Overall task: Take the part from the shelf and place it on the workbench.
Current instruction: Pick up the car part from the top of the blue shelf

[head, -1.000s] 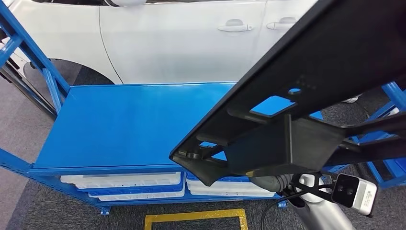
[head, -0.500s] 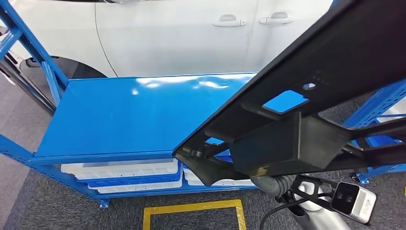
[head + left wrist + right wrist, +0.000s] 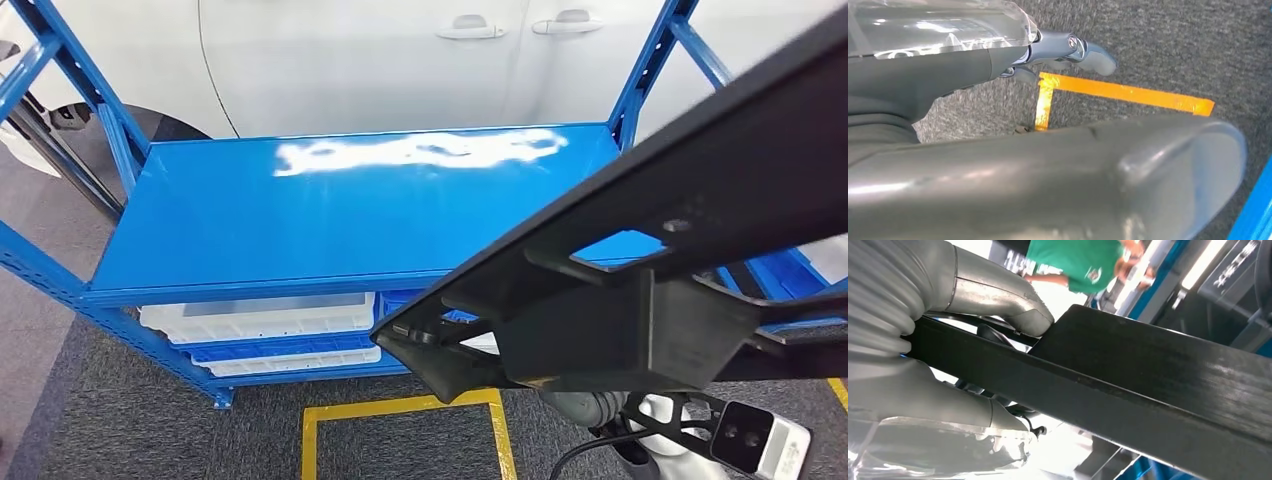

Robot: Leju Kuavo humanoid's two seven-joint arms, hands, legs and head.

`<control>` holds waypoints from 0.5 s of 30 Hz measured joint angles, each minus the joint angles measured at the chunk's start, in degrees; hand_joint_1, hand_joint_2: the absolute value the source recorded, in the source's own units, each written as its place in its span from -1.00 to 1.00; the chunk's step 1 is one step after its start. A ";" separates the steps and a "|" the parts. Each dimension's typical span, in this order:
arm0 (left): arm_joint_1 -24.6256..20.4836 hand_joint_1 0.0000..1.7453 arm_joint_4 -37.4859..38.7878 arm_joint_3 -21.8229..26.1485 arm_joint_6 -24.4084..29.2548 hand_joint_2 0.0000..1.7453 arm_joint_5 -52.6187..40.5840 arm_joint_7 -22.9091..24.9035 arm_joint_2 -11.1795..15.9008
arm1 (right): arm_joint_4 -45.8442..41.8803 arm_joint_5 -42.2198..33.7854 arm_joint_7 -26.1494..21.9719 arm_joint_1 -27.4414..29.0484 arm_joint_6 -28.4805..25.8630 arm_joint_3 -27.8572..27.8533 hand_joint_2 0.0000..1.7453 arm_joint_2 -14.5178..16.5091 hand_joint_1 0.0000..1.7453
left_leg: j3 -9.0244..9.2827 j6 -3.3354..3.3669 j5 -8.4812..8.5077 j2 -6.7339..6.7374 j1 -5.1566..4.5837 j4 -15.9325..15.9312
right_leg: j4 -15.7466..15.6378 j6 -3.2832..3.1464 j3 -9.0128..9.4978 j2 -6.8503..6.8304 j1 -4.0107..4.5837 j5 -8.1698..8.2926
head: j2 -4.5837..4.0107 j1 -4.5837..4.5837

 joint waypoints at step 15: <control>-0.58 -1.00 0.00 0.22 -0.15 -1.00 1.03 -0.08 0.03 | 1.55 -3.45 0.00 -3.89 5.37 -2.36 1.00 -0.08 1.00 | 9.64 -2.37 -8.75 -1.69 1.43 -0.27 | 1.33 0.51 -10.46 0.36 -0.81 8.87 | 0.00 0.00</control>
